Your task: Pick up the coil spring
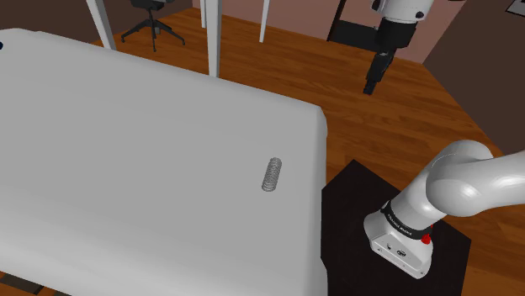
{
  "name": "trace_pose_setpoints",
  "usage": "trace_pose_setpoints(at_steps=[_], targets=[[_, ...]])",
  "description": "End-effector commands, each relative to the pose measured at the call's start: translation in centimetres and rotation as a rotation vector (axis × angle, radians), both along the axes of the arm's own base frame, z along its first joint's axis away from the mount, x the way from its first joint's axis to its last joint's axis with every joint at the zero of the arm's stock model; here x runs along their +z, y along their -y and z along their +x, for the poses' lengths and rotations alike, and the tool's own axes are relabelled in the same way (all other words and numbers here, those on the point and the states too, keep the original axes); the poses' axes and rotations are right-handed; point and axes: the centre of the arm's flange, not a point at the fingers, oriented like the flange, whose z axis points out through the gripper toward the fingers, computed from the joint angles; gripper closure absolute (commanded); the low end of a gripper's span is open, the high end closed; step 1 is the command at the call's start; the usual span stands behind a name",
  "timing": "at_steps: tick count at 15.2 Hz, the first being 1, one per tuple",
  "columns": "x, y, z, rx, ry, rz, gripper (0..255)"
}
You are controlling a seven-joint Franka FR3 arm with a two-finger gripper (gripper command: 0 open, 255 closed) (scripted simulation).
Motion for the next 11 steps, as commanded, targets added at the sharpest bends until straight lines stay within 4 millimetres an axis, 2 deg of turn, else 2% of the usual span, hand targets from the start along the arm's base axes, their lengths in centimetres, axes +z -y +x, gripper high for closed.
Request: trace_pose_setpoints(at_steps=[1, 11], targets=[[0.0, 0.0, 0.0, 0.0, 0.0, 0.0, 0], [-10.3, -7.4, 0.1, -0.375, 0.039, 0.01, 0]])
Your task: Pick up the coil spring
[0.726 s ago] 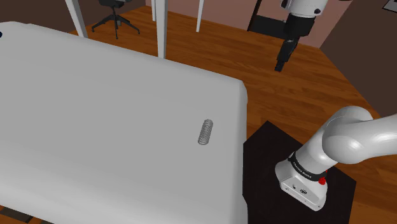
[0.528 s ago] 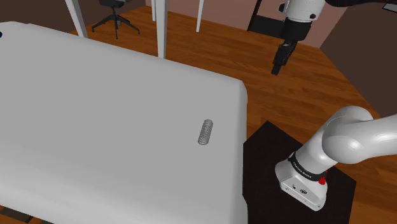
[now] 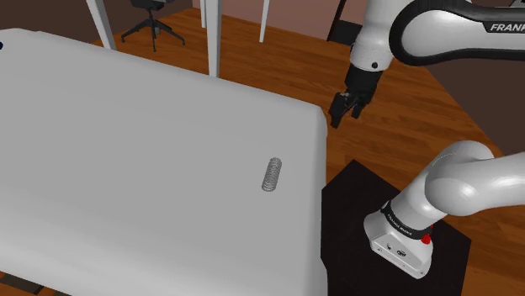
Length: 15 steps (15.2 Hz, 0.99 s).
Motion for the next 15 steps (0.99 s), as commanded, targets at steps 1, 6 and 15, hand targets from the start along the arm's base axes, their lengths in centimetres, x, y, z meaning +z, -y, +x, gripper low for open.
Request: trace_pose_setpoints(at_steps=[1, 6, 15], targets=[[-1.9, -1.9, 0.1, -0.081, 0.009, 0.002, 0], [-7.0, -5.5, 1.5, -0.269, 0.029, 0.007, 0], [-16.1, -10.9, 5.7, -0.606, 0.064, 0.016, 0]])
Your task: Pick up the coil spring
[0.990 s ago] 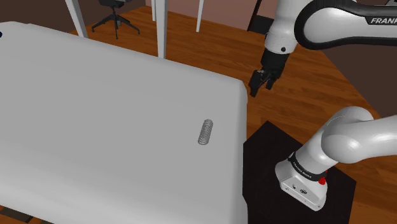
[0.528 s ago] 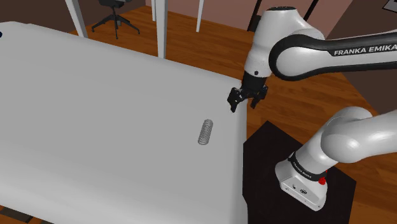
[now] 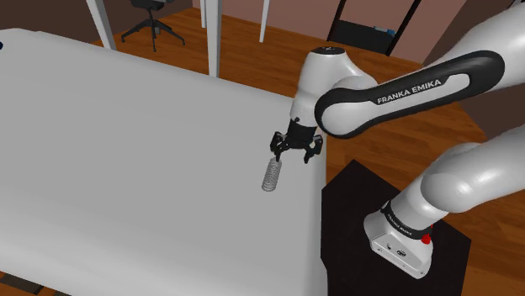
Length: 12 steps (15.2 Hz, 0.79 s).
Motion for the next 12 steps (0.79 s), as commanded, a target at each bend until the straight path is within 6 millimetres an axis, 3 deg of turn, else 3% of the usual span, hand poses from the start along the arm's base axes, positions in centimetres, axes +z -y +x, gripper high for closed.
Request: trace_pose_setpoints(at_steps=[1, 4, 12], targets=[[-2.1, -1.1, 1.0, -0.082, 0.011, 0.005, 0], [-5.0, -2.5, 2.9, -0.194, 0.023, 0.008, 0], [-9.3, -2.6, 3.1, -0.204, 0.023, 0.008, 0]])
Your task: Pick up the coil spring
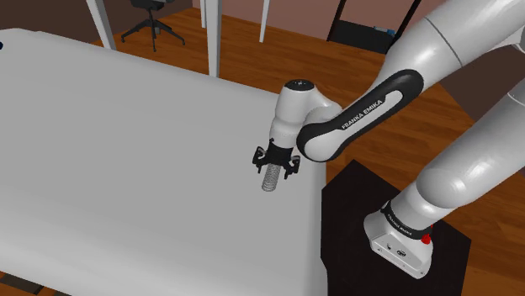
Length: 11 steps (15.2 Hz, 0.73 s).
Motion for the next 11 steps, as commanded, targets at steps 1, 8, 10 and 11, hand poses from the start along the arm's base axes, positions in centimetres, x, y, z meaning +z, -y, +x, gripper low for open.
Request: trace_pose_setpoints(at_steps=[1, 8, 10, 11], targets=[[-0.64, 0.04, -0.01, 0.0, 0.001, 0.0, 0], [-0.61, -0.02, 0.05, 0.0, 0.001, 0.0, 255], [-0.61, -0.04, 0.04, 0.0, 0.001, 0.0, 255], [-0.58, -0.04, 0.05, 0.0, 0.001, 0.0, 255]])
